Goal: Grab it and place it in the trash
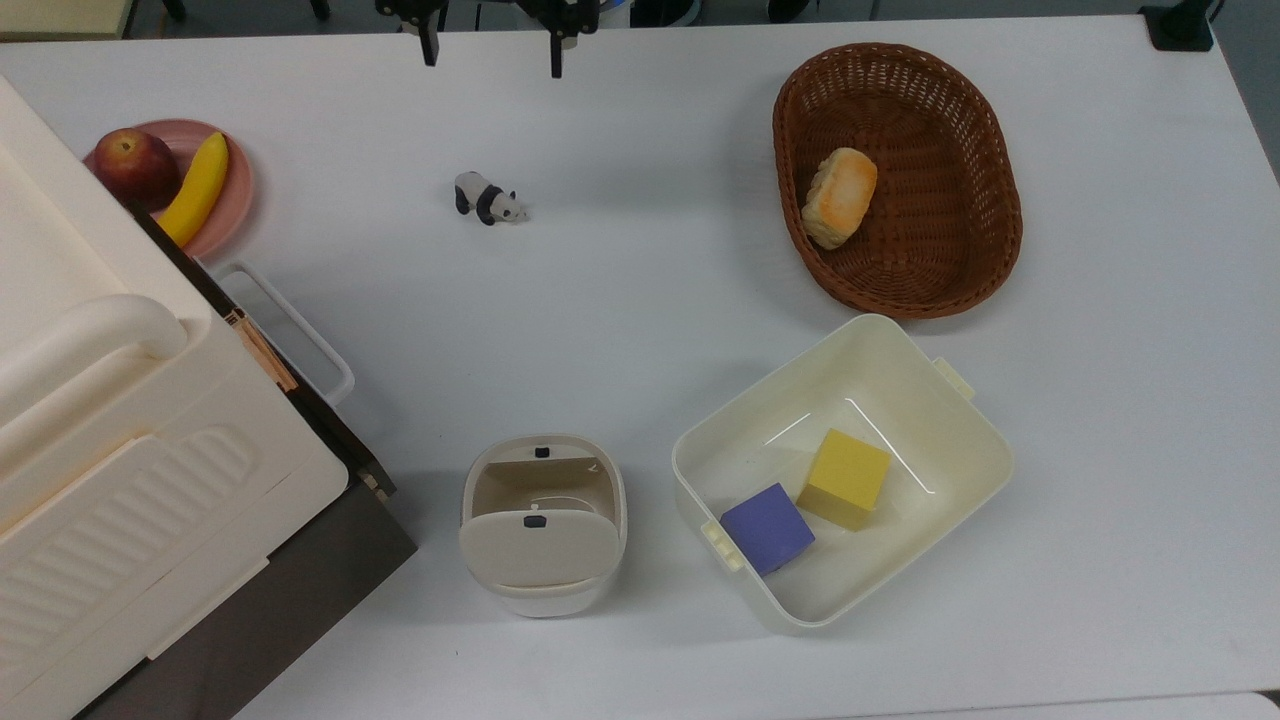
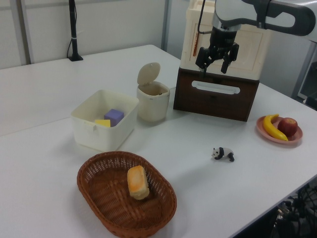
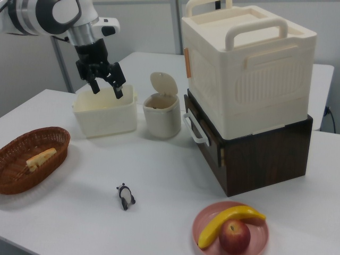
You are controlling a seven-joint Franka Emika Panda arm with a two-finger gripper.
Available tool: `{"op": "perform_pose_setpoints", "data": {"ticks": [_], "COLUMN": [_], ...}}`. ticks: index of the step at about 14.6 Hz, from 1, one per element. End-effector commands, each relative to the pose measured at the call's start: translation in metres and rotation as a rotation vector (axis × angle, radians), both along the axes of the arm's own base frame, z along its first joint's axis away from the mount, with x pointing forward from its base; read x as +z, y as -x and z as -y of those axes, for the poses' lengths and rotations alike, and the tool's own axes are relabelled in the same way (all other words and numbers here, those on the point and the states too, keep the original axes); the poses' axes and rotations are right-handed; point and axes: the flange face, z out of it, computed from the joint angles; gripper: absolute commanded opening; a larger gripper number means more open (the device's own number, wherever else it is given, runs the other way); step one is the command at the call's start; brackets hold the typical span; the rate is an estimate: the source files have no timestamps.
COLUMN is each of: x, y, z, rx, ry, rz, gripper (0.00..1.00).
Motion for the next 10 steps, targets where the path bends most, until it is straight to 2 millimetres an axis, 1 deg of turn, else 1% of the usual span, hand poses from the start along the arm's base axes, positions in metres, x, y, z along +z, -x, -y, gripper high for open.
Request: {"op": "perform_pose_setpoints", "data": {"ticks": [1,6,10], "x": [-0.0049,-0.0075,-0.0059], "y": [0.0100,0.0095,0.0099], "z": [-0.0174,-0.0204,-0.0199], "rx": [-0.002,0.001,-0.001], "ry": [-0.021,-0.024,-0.029], "rz": [-0.041,-0.047,-0.044], "gripper": [1.00,1.00,1.00]}}
